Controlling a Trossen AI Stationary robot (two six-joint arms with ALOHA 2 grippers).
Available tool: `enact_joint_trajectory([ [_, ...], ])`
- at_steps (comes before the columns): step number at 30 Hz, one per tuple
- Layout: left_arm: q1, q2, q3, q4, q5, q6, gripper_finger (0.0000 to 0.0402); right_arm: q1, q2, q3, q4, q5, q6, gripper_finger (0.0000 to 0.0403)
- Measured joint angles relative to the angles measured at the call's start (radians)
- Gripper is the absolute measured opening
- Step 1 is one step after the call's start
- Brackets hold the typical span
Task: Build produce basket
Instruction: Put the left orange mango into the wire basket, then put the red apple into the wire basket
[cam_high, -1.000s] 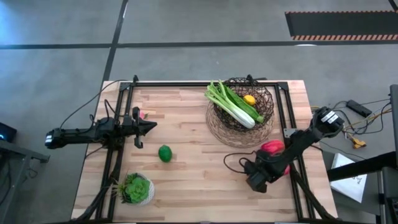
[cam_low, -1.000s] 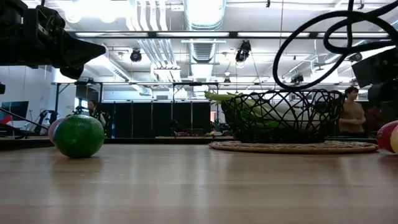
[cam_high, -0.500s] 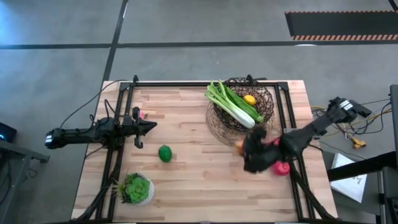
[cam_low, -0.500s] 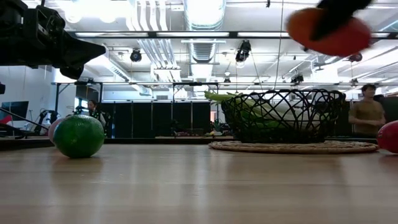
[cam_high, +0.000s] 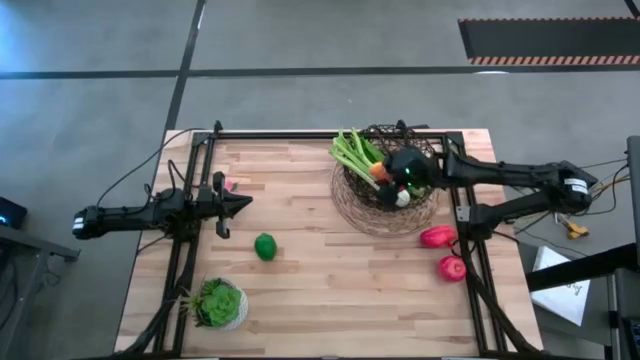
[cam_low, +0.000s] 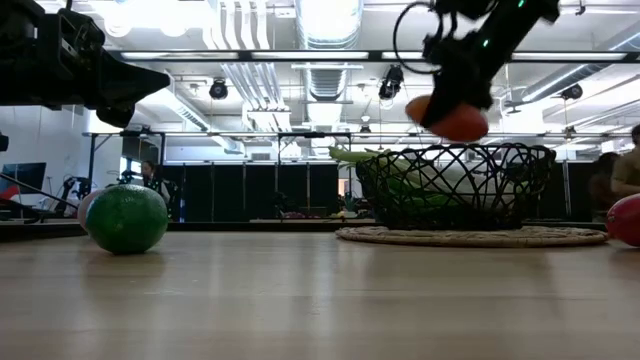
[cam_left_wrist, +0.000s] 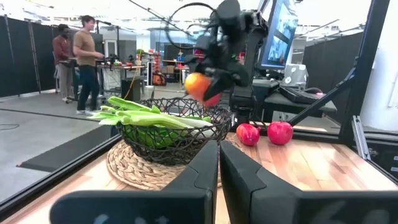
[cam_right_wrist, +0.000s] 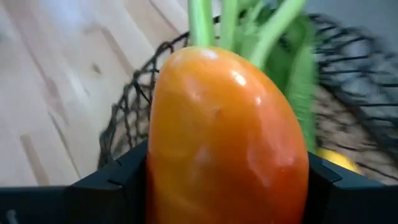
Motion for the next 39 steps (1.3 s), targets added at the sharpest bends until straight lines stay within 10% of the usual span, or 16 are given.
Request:
enact_joint_trajectory([
  [9,0.0,0.0,0.0,0.0,0.0,0.0,0.0,-0.106,0.138,-0.089,0.212,-0.179,-0.035,0.0249],
  [14,0.0,0.0,0.0,0.0,0.0,0.0,0.0,-0.105,0.188,-0.088,0.219,-0.182,-0.044,0.0314],
  [24,0.0,0.0,0.0,0.0,0.0,0.0,0.0,-0.105,0.091,-0.089,0.139,-0.251,-0.003,0.035],
  [31,0.0,0.0,0.0,0.0,0.0,0.0,0.0,-0.1,0.014,-0.091,0.051,-0.253,0.029,0.0281],
  [39,0.0,0.0,0.0,0.0,0.0,0.0,0.0,-0.088,0.041,-0.128,0.062,-0.255,0.068,0.0107],
])
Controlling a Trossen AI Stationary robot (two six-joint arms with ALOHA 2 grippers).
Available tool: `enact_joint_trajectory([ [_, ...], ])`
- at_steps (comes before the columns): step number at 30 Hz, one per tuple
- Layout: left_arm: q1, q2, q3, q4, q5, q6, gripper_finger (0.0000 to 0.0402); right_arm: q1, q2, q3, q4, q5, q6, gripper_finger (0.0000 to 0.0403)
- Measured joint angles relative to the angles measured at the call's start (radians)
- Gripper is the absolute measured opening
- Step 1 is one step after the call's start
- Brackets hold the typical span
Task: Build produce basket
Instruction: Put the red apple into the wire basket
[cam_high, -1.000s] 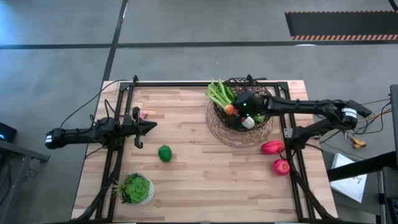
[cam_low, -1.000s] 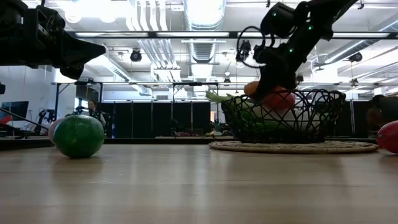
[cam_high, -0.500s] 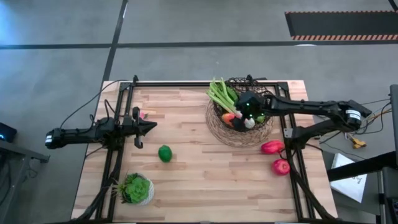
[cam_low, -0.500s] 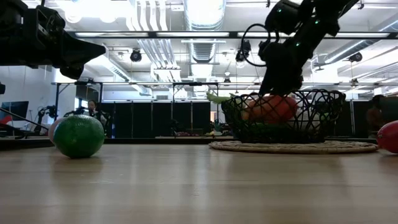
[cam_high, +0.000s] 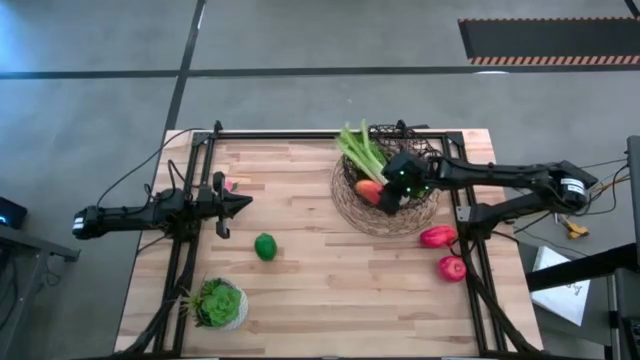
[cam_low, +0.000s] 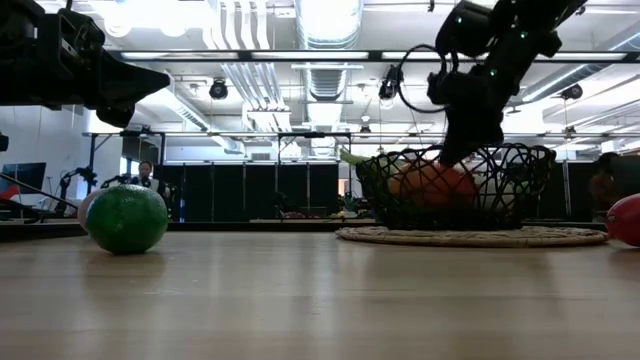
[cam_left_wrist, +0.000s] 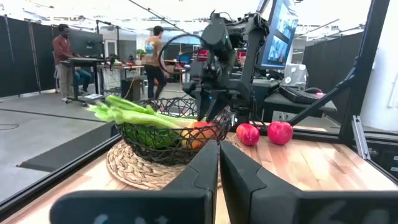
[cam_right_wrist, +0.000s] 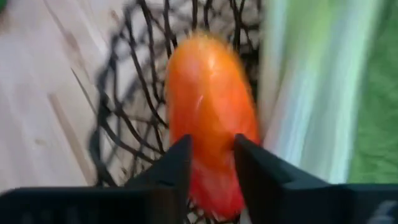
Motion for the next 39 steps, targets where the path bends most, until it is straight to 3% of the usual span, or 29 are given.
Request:
enact_joint_trajectory([
  [5,0.0,0.0,0.0,0.0,0.0,0.0,0.0,0.003,0.033,-0.023,-0.006,0.004,-0.008,0.0019],
  [12,0.0,0.0,0.0,0.0,0.0,0.0,0.0,0.014,0.002,0.0,0.004,0.032,-0.016,0.0015],
  [16,0.0,0.0,0.0,0.0,0.0,0.0,0.0,0.075,-0.057,0.012,-0.002,0.037,0.0,0.0011],
  [21,0.0,0.0,0.0,0.0,0.0,0.0,0.0,0.265,-0.138,0.012,-0.047,0.182,0.075,0.0012],
  [30,0.0,0.0,0.0,0.0,0.0,0.0,0.0,0.748,-0.158,0.012,-0.137,0.434,0.318,0.0012],
  [35,0.0,0.0,0.0,0.0,0.0,0.0,0.0,0.952,-0.126,0.013,-0.149,0.447,0.458,0.0012],
  [39,0.0,0.0,0.0,0.0,0.0,0.0,0.0,1.074,-0.09,0.055,-0.282,0.443,0.719,0.0012],
])
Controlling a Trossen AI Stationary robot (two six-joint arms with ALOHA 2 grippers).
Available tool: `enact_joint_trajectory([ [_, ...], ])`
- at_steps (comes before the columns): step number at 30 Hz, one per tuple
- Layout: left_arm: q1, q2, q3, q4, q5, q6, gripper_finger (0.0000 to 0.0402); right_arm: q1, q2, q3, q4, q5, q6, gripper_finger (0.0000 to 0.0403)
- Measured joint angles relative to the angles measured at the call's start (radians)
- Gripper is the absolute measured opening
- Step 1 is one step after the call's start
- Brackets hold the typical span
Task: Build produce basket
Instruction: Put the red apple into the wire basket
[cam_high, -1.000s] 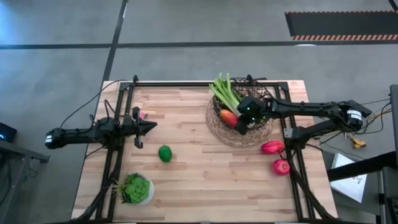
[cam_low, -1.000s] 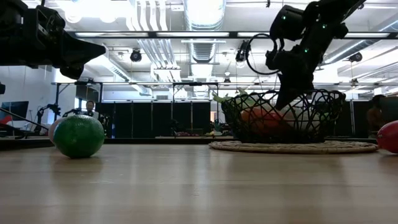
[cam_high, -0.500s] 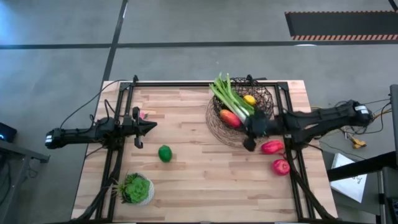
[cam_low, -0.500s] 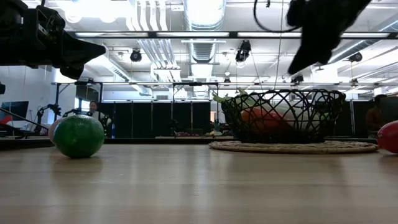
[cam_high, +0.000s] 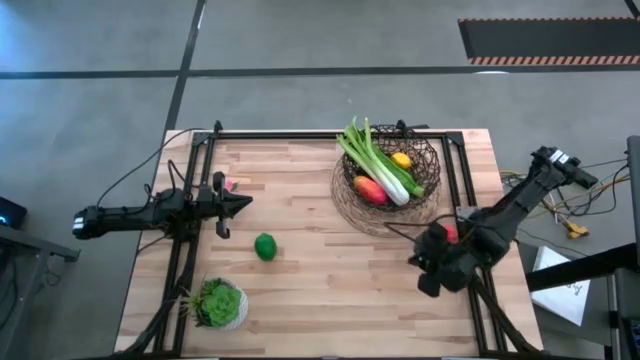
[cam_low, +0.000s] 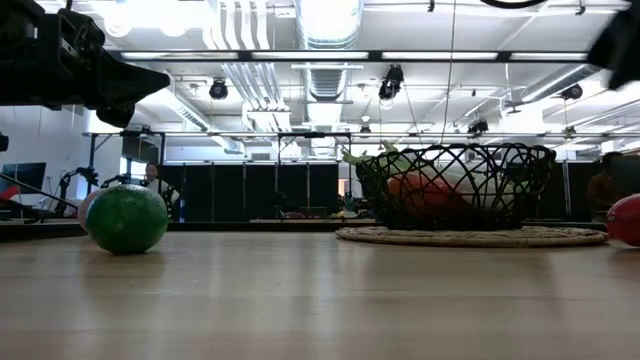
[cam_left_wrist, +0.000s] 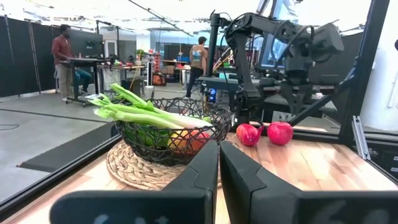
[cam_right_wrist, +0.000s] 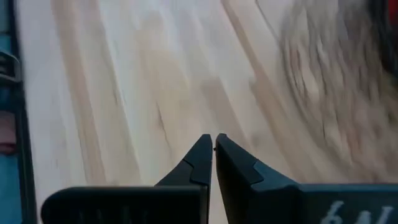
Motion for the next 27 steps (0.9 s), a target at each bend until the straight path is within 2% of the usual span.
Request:
enact_joint_trajectory([
  [3,0.0,0.0,0.0,0.0,0.0,0.0,0.0,0.083,0.04,0.057,-0.178,-0.039,0.213,0.0012],
  [7,0.0,0.0,0.0,0.0,0.0,0.0,0.0,0.157,0.096,0.128,-0.4,-0.168,0.47,0.0012],
  [9,0.0,0.0,0.0,0.0,0.0,0.0,0.0,0.182,0.116,0.144,-0.453,-0.238,0.557,0.0012],
  [16,0.0,0.0,0.0,0.0,0.0,0.0,0.0,0.202,0.113,0.136,-0.527,-0.38,0.709,0.0024],
  [27,0.0,0.0,0.0,0.0,0.0,0.0,0.0,0.202,0.095,0.045,-0.514,-0.441,0.787,0.0132],
])
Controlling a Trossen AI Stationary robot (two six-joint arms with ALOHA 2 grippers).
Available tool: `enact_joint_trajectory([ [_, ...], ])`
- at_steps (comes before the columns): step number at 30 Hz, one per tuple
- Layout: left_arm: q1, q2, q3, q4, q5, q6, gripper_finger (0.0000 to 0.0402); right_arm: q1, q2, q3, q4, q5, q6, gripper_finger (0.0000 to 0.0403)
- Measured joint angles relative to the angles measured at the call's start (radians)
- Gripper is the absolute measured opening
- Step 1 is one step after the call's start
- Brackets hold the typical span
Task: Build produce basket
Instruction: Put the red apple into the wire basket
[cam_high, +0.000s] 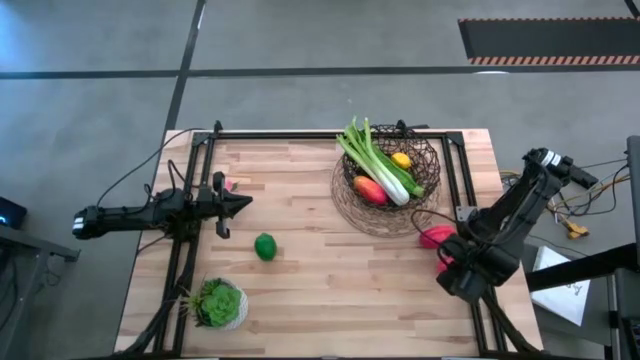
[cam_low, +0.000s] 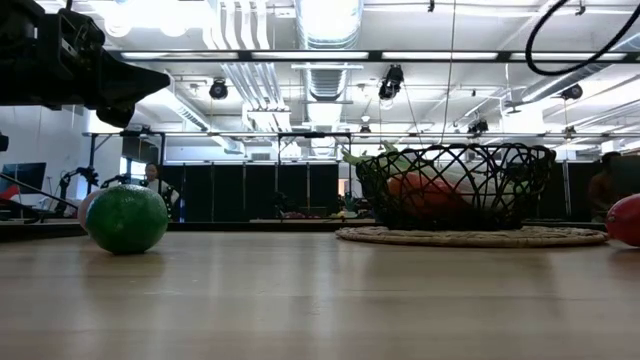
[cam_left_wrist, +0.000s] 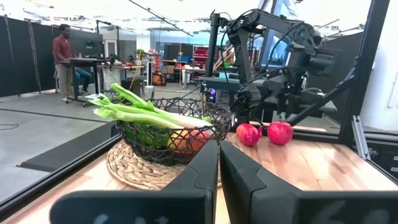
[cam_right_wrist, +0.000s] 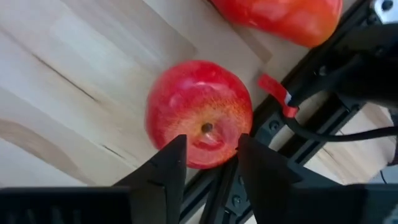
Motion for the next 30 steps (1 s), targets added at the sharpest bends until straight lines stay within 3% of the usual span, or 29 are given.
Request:
enact_joint_trajectory([
  [5,0.0,0.0,0.0,0.0,0.0,0.0,0.0,0.0,-0.001,-0.03,0.028,-0.003,-0.005,0.0127],
  [16,0.0,0.0,0.0,0.0,0.0,0.0,0.0,0.0,-0.001,-0.074,0.069,0.0,-0.036,0.0035],
  [22,0.0,0.0,0.0,0.0,0.0,0.0,0.0,0.0,-0.001,-0.089,0.093,0.007,-0.081,0.001],
  [30,0.0,0.0,0.0,0.0,0.0,0.0,0.0,0.0,-0.001,0.044,0.007,0.219,-0.126,0.0009],
])
